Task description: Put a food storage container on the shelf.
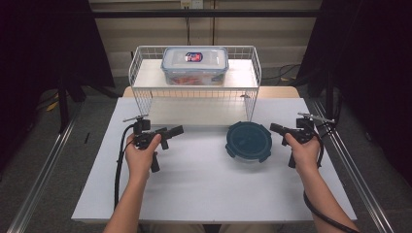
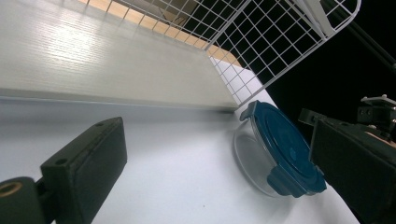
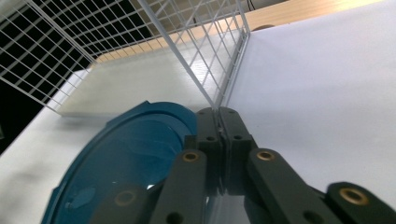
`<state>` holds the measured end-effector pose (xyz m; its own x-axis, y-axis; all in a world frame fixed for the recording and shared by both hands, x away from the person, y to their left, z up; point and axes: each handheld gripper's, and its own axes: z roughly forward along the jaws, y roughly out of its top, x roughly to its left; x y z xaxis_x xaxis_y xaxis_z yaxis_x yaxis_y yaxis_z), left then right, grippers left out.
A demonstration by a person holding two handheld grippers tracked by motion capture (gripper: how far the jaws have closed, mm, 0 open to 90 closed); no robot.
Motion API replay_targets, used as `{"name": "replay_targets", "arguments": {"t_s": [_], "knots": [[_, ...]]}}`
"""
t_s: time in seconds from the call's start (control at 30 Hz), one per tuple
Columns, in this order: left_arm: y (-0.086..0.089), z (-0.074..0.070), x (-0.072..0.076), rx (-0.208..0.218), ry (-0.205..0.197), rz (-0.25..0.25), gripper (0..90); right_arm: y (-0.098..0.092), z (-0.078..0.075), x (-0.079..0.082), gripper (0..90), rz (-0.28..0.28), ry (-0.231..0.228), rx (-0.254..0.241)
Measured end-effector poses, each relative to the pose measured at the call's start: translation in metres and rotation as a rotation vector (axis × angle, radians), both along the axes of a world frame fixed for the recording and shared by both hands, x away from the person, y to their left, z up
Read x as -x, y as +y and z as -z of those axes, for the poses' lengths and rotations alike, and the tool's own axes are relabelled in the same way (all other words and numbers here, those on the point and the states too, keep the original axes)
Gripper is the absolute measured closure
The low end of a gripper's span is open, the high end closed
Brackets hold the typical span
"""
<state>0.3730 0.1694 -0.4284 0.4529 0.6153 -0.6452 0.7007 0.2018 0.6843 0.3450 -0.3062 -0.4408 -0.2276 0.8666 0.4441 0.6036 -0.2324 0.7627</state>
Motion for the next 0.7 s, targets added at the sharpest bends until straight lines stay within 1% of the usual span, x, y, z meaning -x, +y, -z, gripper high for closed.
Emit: {"name": "replay_targets", "arguments": {"t_s": [0.07, 0.13, 0.2, 0.23, 0.3, 0.33, 0.4, 0.47, 0.53, 0.57, 0.6, 0.63, 0.7], "knots": [[0.001, 0.0, 0.0, -0.003, -0.003, 0.004, 4.1, 0.0, 0.001, -0.001, 89.7, 0.003, 0.003, -0.002], [0.001, 0.001, 0.0, 0.003, 0.003, 0.004, 4.2, 0.0, 0.003, -0.002, 90.0, 0.005, 0.005, 0.014], [0.001, 0.001, 0.0, -0.004, 0.004, 0.006, 4.2, 0.0, 0.003, -0.003, 90.0, 0.004, 0.009, 0.011], [0.001, 0.001, 0.0, 0.007, 0.009, 0.009, 4.2, 0.0, 0.004, -0.003, 90.0, 0.004, 0.011, 0.016], [0.001, 0.002, 0.001, 0.001, 0.011, 0.009, 4.2, 0.0, 0.005, -0.005, 90.0, 0.005, 0.007, 0.021], [0.001, 0.002, 0.001, 0.001, 0.012, 0.009, 4.2, -0.001, 0.006, -0.005, 90.0, 0.009, 0.016, 0.019], [0.001, 0.002, 0.001, 0.003, 0.016, 0.009, 4.2, -0.001, 0.008, -0.006, 90.0, 0.007, 0.018, 0.023], [0.002, 0.003, 0.0, -0.009, 0.01, 0.014, 4.2, -0.001, 0.01, -0.007, 90.0, 0.009, 0.022, 0.026], [0.001, 0.003, 0.001, 0.001, 0.014, 0.008, 4.2, 0.0, 0.012, -0.007, 90.0, 0.006, 0.027, 0.034], [0.002, 0.003, 0.0, -0.008, 0.011, 0.013, 4.2, 0.001, 0.012, -0.008, 90.0, 0.006, 0.028, 0.032], [0.002, 0.003, 0.0, -0.006, 0.014, 0.014, 4.1, 0.001, 0.013, -0.008, 90.0, 0.007, 0.032, 0.033], [0.002, 0.003, 0.001, 0.0, 0.02, 0.008, 4.2, 0.001, 0.013, -0.008, 90.0, 0.004, 0.025, 0.041], [0.003, 0.003, 0.001, 0.001, 0.017, 0.015, 4.2, 0.001, 0.014, -0.008, 90.0, 0.002, 0.024, 0.042]]}}
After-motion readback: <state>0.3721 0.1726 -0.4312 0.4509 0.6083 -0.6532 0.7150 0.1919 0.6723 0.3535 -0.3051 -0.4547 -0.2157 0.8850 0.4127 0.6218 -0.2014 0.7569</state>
